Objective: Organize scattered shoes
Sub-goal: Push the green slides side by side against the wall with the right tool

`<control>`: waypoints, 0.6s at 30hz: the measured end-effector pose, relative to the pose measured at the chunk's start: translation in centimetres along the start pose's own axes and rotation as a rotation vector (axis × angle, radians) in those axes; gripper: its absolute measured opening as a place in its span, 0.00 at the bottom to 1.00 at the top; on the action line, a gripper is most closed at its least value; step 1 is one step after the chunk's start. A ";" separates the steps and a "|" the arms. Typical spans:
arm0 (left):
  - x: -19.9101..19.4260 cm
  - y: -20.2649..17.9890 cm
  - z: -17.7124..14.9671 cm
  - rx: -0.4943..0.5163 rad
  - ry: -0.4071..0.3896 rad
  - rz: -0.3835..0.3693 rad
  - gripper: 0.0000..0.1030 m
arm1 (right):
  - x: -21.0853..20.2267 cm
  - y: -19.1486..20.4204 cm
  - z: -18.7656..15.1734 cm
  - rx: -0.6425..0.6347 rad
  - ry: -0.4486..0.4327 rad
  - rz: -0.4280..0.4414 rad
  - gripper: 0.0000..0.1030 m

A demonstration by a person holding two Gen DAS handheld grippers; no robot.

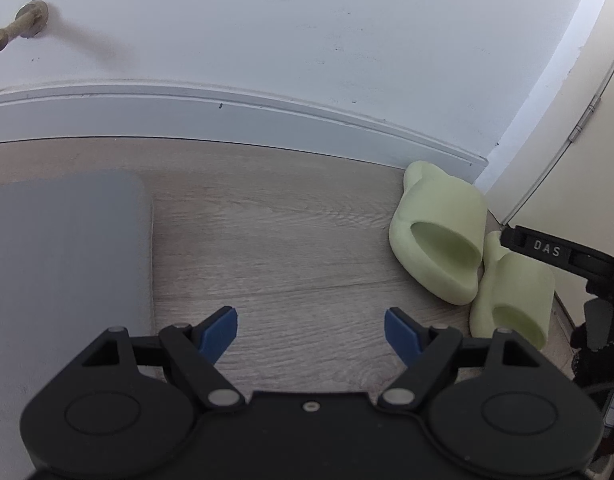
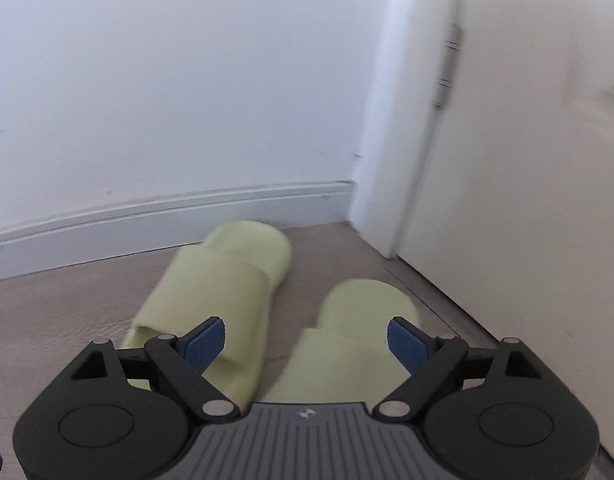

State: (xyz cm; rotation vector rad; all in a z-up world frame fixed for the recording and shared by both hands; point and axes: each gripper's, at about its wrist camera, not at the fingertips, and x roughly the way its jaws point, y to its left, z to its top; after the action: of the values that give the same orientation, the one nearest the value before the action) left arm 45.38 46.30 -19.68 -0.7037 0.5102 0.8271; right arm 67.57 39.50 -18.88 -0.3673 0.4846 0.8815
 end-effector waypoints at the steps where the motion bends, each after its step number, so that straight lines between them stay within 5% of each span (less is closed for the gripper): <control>1: 0.0 0.0 0.0 -0.003 0.001 0.000 0.79 | 0.9 0.5 0.7 0.012 0.011 0.053 0.87; 9: 0.1 1.5 0.4 -0.077 0.006 -0.002 0.79 | 7.3 1.5 2.1 0.131 0.146 0.102 0.91; 12: 0.2 1.9 0.5 -0.094 0.005 0.005 0.79 | 6.7 1.9 2.2 0.231 0.149 -0.021 0.79; 18: 0.3 3.3 0.7 -0.183 0.014 -0.003 0.79 | 4.5 2.2 0.9 0.452 0.148 -0.292 0.79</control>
State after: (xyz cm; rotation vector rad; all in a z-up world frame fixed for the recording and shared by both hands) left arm 43.01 48.59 -20.61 -0.8791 0.4491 0.8734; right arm 68.50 44.09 -20.84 -0.0834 0.7280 0.4445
